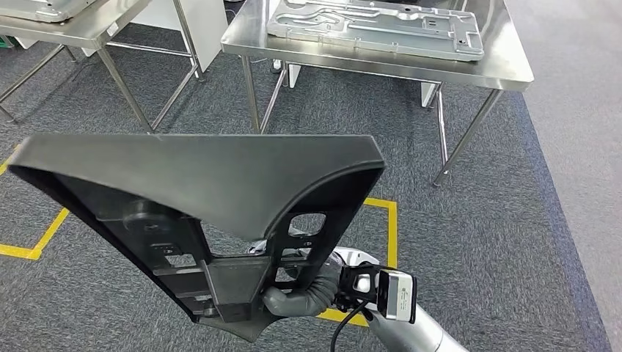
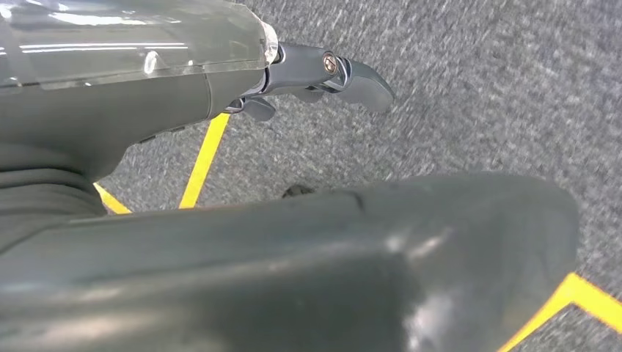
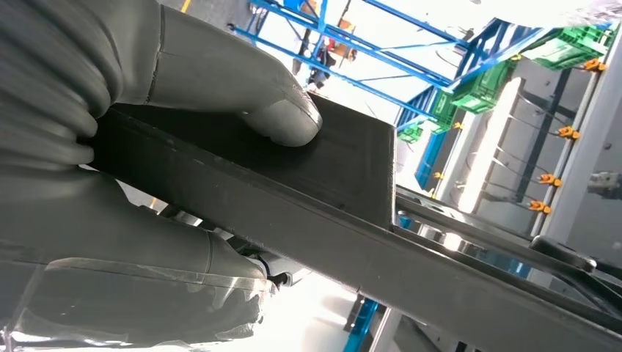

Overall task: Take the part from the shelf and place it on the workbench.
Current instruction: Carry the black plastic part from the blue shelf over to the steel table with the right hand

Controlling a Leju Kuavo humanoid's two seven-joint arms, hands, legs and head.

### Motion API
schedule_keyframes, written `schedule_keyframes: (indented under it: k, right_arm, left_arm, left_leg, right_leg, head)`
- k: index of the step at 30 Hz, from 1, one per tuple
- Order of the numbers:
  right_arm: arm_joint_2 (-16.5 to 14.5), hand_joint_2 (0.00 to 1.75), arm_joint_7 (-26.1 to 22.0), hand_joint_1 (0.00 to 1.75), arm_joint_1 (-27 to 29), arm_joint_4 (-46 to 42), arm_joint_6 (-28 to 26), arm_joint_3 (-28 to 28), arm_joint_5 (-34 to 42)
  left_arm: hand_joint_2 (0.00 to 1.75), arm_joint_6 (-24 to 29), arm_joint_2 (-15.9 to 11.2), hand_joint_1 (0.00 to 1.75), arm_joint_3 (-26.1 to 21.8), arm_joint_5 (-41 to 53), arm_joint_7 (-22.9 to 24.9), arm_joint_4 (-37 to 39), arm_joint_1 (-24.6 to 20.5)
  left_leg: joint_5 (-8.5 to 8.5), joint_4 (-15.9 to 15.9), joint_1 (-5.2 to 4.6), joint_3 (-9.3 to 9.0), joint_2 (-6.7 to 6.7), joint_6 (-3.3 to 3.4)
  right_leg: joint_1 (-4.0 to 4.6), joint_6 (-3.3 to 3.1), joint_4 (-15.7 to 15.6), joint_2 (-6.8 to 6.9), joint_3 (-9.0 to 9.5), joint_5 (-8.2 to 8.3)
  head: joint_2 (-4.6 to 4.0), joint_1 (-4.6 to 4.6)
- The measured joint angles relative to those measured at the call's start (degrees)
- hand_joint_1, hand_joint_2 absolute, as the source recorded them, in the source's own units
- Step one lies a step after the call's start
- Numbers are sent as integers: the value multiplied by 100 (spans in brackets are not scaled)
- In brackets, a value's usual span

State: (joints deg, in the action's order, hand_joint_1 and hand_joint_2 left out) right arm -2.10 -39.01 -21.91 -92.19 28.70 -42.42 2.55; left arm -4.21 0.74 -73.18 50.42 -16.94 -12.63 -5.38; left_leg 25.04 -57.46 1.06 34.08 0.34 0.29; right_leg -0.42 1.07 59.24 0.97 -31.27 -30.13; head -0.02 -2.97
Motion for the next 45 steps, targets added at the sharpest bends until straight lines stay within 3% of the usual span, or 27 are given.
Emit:
schedule_keyframes:
  k: [1, 3, 4, 5, 6, 8, 10, 12, 15, 16, 18, 20, 21, 22, 23, 25, 27, 30, 32, 34, 35, 36, 37, 39, 41, 45]
  right_arm:
    - [1, 175, -1, 175, 5, -4, 14, 19, 26]
    - [3, 175, -1, 175, 42, -7, 62, 65, 66]
    - [5, 175, -2, 175, 74, -7, 86, 85, 74]
    - [7, 175, -2, 175, 105, -7, 107, 104, 79]
    - [8, 175, -1, 175, 129, -7, 125, 123, 80]
    - [5, 175, -1, 175, 152, -10, 155, 163, 77]
    - [-4, 175, -2, 175, 156, -19, 193, 200, 65]
    - [-16, 175, -2, 175, 169, -27, 213, 226, 56]
    - [-35, 175, -1, 175, 185, -39, 214, 245, 55]
    - [-48, 175, -1, 175, 187, -43, 215, 246, 54]
    - [-68, 175, -1, 175, 199, -45, 219, 247, 53]
    - [-72, 175, 0, 175, 221, -44, 223, 250, 53]
    - [-73, 175, 0, 175, 229, -44, 224, 252, 53]
    - [-74, 175, 0, 175, 234, -44, 224, 255, 55]
    - [-76, 175, 0, 175, 235, -48, 227, 262, 59]
    - [-80, 175, -1, 175, 234, -60, 250, 284, 82]
    - [-83, 175, -1, 175, 237, -78, 285, 308, 109]
    - [-82, 175, -1, 175, 247, -110, 315, 345, 143]
    - [-80, 175, -1, 175, 249, -132, 341, 368, 161]
    - [-75, 175, -1, 175, 248, -135, 374, 376, 168]
    - [-72, 175, -1, 175, 250, -133, 384, 377, 170]
    - [-68, 175, -1, 175, 250, -130, 385, 379, 170]
    - [-67, 175, 0, 175, 250, -129, 374, 380, 171]
    - [-65, 175, -1, 175, 243, -129, 328, 387, 171]
    - [-61, 175, -2, 175, 237, -136, 285, 398, 171]
    - [-24, 175, -1, 175, 252, -165, 204, 432, 162]
  left_arm:
    - [0, 3, 2, 0, 0, 2, -5, 0, -7]
    - [0, 12, 3, 0, 0, 6, -15, 0, -15]
    - [0, 15, 3, 0, 0, 10, -19, 0, -15]
    - [0, 18, 3, 0, 0, 14, -23, 0, -15]
    - [0, 20, 3, 0, 0, 17, -28, 0, -16]
    - [0, 21, 7, 0, 0, 23, -40, 0, -17]
    - [0, 21, 15, 0, 0, 35, -50, 0, -15]
    - [0, 22, 21, 0, 0, 53, -53, 0, -11]
    - [0, 23, 26, 0, 0, 65, -57, 0, -19]
    - [0, 25, 25, 0, 0, 66, -58, 0, -21]
    - [0, 32, 17, 0, 0, 68, -59, 0, -16]
    - [0, 37, 13, 0, 0, 72, -60, 0, -7]
    - [0, 37, 13, 0, 0, 73, -61, 0, -4]
    - [0, 37, 13, 0, 0, 74, -61, 0, -3]
    - [0, 37, 12, 0, 0, 74, -63, 0, -3]
    - [0, 38, 10, 0, 1, 75, -70, 0, -7]
    - [0, 39, 12, 0, 1, 76, -77, 0, -8]
    - [0, 43, 22, 0, 0, 74, -84, 0, -18]
    - [0, 51, 33, 0, 0, 73, -85, 0, -21]
    - [0, 57, 41, 0, 0, 72, -80, 0, -7]
    - [0, 58, 45, 0, 0, 72, -78, 0, -2]
    - [0, 58, 48, 0, 0, 72, -75, 0, -1]
    - [0, 58, 50, 0, 0, 73, -74, 0, -3]
    - [0, 58, 57, 0, 1, 80, -75, 0, -10]
    - [0, 57, 63, 0, 2, 103, -83, 0, -12]
    - [0, 53, 78, 0, 7, 157, -101, 0, -26]
  left_leg:
    - [2, 13, 5, -11, 1, 30]
    - [19, 12, -11, -14, 4, 67]
    - [27, 10, -21, -18, 6, 75]
    - [36, 8, -30, -26, 8, 80]
    - [47, 6, -38, -43, 10, 80]
    - [79, 3, -51, -97, 17, 66]
    - [110, -6, -73, -129, 32, 29]
    - [123, -4, -84, -136, 65, -33]
    - [229, -114, -63, -117, 89, -136]
    - [364, -326, -54, -31, 69, -166]
    - [744, -1064, -38, 303, 30, -214]
    - [919, -1643, -31, 594, 24, -241]
    - [840, -1636, -30, 603, 24, -244]
    - [659, -1391, -28, 497, 17, -238]
    - [423, -966, -24, 301, -22, -225]
    - [145, -215, -24, -57, -165, -174]
    - [127, 15, -41, -159, -239, -109]
    - [89, 60, -28, -169, -156, 8]
    - [72, 94, -15, -182, -85, 69]
    - [78, 91, -28, -176, -5, 93]
    - [82, 88, -34, -175, 35, 97]
    - [86, 86, -38, -177, 75, 96]
    - [92, 83, -41, -184, 109, 92]
    - [111, 78, -55, -211, 167, 70]
    - [133, 66, -81, -224, 213, 25]
    - [198, 20, -76, -222, 247, -104]
  right_leg:
    - [-9, 20, 272, -18, -128, -154]
    - [-13, 41, 1109, -41, -572, -504]
    - [-15, 43, 1443, -42, -773, -588]
    - [-15, 39, 1596, -42, -888, -564]
    - [-15, 23, 1468, -40, -866, -406]
    - [0, -38, 669, -1, -530, 61]
    - [41, -98, 9, 57, -238, 323]
    - [72, -133, -113, 43, -201, 339]
    - [48, -221, -174, -34, -178, 377]
    - [31, -248, -197, -53, -165, 391]
    - [18, -275, -207, -98, -159, 400]
    - [21, -278, -204, -154, -159, 399]
    - [21, -276, -202, -188, -154, 397]
    - [21, -271, -200, -226, -143, 394]
    - [20, -261, -198, -264, -130, 387]
    - [34, -222, -184, -333, -130, 377]
    - [35, -160, -179, -391, -157, 385]
    - [21, -56, -108, -384, -197, 330]
    - [17, -6, 359, -258, -408, 46]
    - [9, 27, 1145, -179, -800, -313]
    - [5, 36, 1424, -168, -945, -387]
    - [4, 36, 1482, -160, -982, -341]
    - [5, 27, 1303, -144, -898, -192]
    - [25, -22, 469, -22, -479, 198]
    - [62, -87, -109, 79, -201, 383]
    - [62, -205, -232, -27, -168, 428]
  head:
    - [0, 0]
    - [0, 0]
    - [0, 0]
    - [0, 0]
    - [0, 1]
    - [0, 1]
    - [0, 1]
    - [0, 1]
    - [0, 0]
    - [0, -1]
    - [0, -1]
    - [0, -1]
    - [0, -1]
    - [0, -1]
    - [0, -1]
    - [0, -1]
    - [0, 0]
    - [0, 0]
    - [0, 1]
    - [0, 1]
    - [0, 1]
    - [0, 1]
    - [0, 1]
    - [0, 1]
    - [0, 1]
    - [0, 0]
